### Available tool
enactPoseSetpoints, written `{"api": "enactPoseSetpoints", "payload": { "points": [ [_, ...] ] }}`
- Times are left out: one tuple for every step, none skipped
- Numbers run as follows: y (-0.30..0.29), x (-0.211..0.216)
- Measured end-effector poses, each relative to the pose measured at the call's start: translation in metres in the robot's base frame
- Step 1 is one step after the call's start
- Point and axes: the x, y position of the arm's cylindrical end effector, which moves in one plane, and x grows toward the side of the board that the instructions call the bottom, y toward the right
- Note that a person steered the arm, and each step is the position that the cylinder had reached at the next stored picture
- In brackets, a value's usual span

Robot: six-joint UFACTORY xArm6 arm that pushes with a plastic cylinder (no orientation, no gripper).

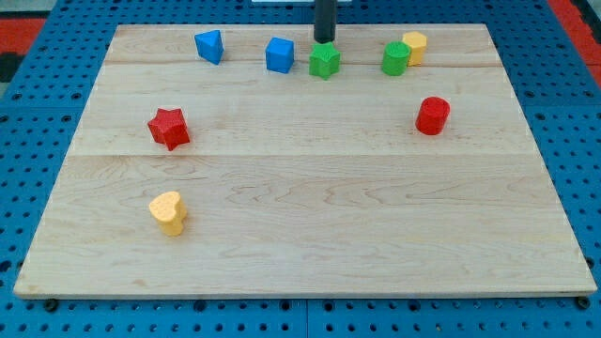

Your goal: Push the yellow hexagon towards the center

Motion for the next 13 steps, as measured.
{"api": "enactPoseSetpoints", "payload": {
  "points": [
    [0.023,-0.001],
    [0.03,-0.002],
    [0.03,0.0],
    [0.035,0.006],
    [0.054,0.005],
    [0.1,0.005],
    [0.141,0.009],
    [0.176,0.023],
    [0.176,0.025],
    [0.189,0.016],
    [0.183,0.008],
    [0.184,-0.004],
    [0.182,-0.021]
  ]
}}
